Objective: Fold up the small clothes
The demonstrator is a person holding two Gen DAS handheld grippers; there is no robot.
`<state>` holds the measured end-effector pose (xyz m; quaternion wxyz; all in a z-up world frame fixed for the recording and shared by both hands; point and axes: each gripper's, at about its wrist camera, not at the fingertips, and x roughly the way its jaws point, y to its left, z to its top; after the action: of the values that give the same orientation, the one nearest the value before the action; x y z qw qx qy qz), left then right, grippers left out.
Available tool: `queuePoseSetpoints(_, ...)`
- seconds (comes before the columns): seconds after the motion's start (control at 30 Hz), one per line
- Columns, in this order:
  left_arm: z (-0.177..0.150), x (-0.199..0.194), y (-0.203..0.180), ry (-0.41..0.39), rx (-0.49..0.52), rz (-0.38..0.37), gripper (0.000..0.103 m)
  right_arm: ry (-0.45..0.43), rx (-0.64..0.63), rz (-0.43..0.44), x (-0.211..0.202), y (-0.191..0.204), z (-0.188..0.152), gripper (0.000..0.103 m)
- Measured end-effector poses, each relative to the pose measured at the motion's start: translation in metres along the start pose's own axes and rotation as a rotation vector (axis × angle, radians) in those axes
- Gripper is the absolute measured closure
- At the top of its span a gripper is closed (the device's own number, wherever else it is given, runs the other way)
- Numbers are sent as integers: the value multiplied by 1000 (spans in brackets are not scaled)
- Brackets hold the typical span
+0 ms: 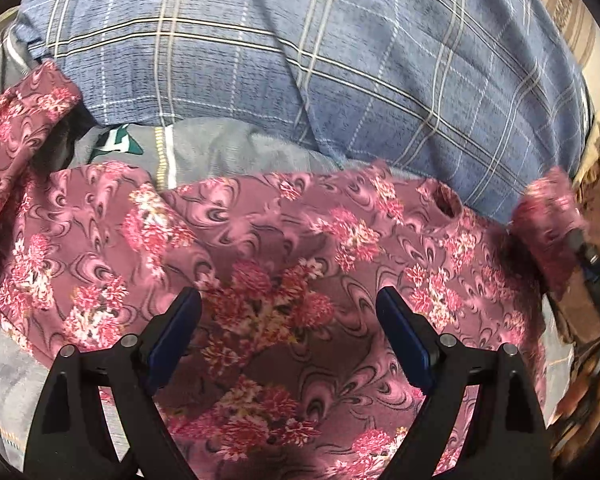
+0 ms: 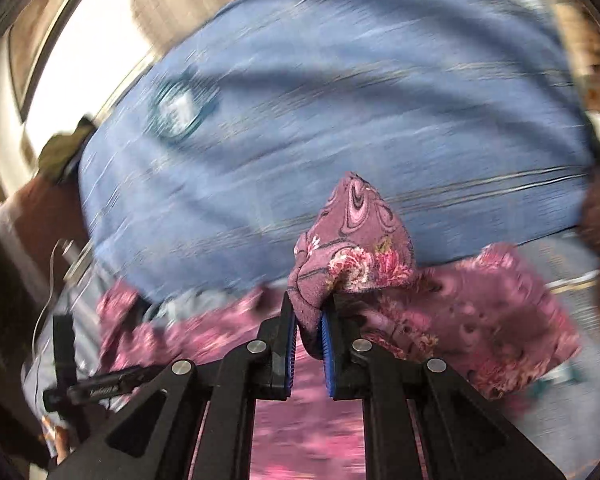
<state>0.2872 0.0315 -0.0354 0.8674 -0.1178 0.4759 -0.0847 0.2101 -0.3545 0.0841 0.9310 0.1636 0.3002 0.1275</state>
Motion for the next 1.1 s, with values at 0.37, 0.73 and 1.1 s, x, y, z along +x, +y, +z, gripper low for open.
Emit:
queuePoseSetpoints(0.37,17,-29,33,-91,-35,106,13,182,-128,176,87,130,-58,92)
queuePoseSetpoints(0.73,20,-20,49,-38,-87,64,13,405,-75,294,100,129,-107,70)
queuePoseSetpoints(1.1,7,-2,21,83,-99,-178,13,126,403,30,-25,-78,-95,58)
